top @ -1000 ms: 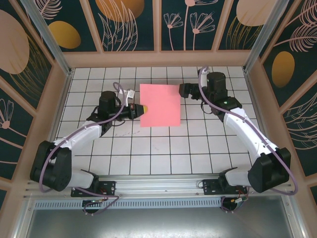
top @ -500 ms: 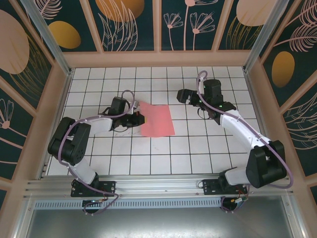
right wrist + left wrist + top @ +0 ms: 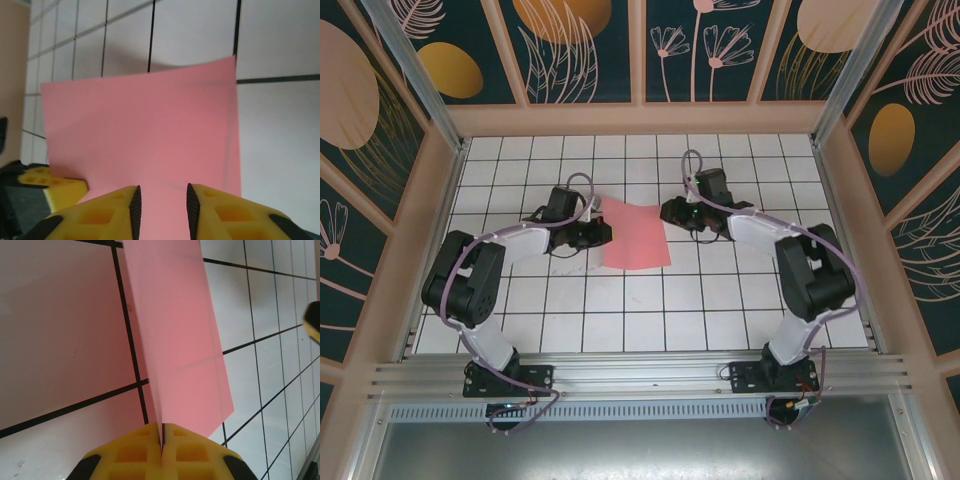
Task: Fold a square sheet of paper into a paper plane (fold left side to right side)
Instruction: First fold in half a square sheet of paper at the center of the table.
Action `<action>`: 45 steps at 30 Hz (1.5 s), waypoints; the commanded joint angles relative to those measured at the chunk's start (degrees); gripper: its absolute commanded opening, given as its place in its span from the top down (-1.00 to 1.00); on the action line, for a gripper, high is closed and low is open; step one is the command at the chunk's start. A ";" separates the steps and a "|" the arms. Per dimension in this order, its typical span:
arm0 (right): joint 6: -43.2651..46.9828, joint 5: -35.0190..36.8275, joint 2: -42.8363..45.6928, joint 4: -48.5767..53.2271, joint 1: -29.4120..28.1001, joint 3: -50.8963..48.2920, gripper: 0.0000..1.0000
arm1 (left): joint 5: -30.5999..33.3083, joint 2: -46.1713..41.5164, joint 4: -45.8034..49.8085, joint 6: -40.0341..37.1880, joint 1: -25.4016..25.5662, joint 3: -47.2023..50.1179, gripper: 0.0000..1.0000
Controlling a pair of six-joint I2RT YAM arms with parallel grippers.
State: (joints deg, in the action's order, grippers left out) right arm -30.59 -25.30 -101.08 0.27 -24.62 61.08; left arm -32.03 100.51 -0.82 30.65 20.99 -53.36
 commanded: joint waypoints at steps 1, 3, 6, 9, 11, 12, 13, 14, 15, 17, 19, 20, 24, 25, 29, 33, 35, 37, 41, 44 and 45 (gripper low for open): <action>-0.12 -0.72 -4.30 1.95 -1.05 6.18 0.45 | -0.25 2.18 4.36 -2.66 0.10 -3.87 1.00; 0.49 0.93 -6.99 4.18 -1.32 8.89 0.46 | 0.86 2.89 5.37 -3.60 0.10 -5.00 1.00; 1.15 2.07 -10.53 6.52 -1.59 11.46 0.47 | 1.39 4.62 8.03 -5.32 0.10 -7.43 1.00; 2.05 2.84 -13.65 9.96 -1.92 13.36 0.48 | 1.36 5.91 8.64 -5.67 0.10 -8.74 1.00; 2.37 3.96 -14.60 11.27 -2.39 13.08 0.49 | 0.40 6.19 8.48 -5.46 0.10 -9.08 1.00; 2.25 4.13 -14.81 11.40 -2.53 12.62 0.49 | 0.08 6.12 8.34 -5.30 0.10 -9.21 1.00; 2.21 4.04 -15.03 11.71 -2.67 12.19 0.48 | -0.09 5.90 8.21 -5.06 0.10 -9.38 0.95; 2.27 4.23 -15.16 12.07 -2.71 11.84 0.49 | -0.09 5.63 8.06 -4.87 0.10 -9.43 0.90; 2.37 4.71 -15.18 12.40 -2.91 11.42 0.49 | -0.39 5.37 8.03 -4.73 0.10 -9.52 0.85; 2.38 5.95 -14.86 12.57 -3.22 10.39 0.49 | -1.54 4.84 7.56 -4.17 0.10 -9.74 0.67; 2.80 5.84 -14.87 13.10 -3.46 10.03 0.49 | -3.47 4.12 5.85 -2.76 0.10 -9.68 0.46; 3.03 6.03 -14.82 13.33 -3.53 9.81 0.49 | -4.45 3.75 4.50 -1.84 0.28 -9.57 0.43; 3.00 5.69 -14.48 12.55 -3.66 8.84 0.50 | -6.85 3.84 2.02 0.17 1.12 -10.72 0.25; 2.86 5.40 -14.33 12.15 -3.67 8.58 0.49 | -7.24 4.12 1.73 0.32 1.49 -11.24 0.20; 2.48 3.16 -13.41 8.60 -3.60 6.82 0.48 | -7.57 5.82 1.09 0.72 2.96 -13.00 0.02; 2.69 -0.30 -12.33 6.14 -2.18 5.47 0.45 | -7.76 8.21 1.11 1.20 4.00 -14.78 -0.07; 1.57 -1.89 -11.15 3.90 -1.26 4.44 0.43 | -8.34 9.37 1.01 1.44 4.64 -15.34 -0.08; 0.74 -2.26 -9.11 1.43 -0.60 3.61 0.31 | -8.21 10.34 0.88 1.25 5.14 -15.92 -0.07; 1.03 -2.50 -4.96 1.01 0.74 4.60 0.10 | -7.52 11.66 0.82 1.59 5.66 -16.61 0.02; 1.19 -1.93 -1.57 1.21 1.96 4.58 -0.14 | -8.30 12.68 0.28 1.77 5.98 -17.43 0.04; 1.03 -2.30 -0.99 0.97 2.35 4.19 -0.20 | -8.44 13.02 0.23 1.73 6.07 -17.71 0.01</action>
State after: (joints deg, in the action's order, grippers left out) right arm -29.17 -26.72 -106.06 2.79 -23.20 65.23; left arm -39.00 112.29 0.62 31.86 26.72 -68.88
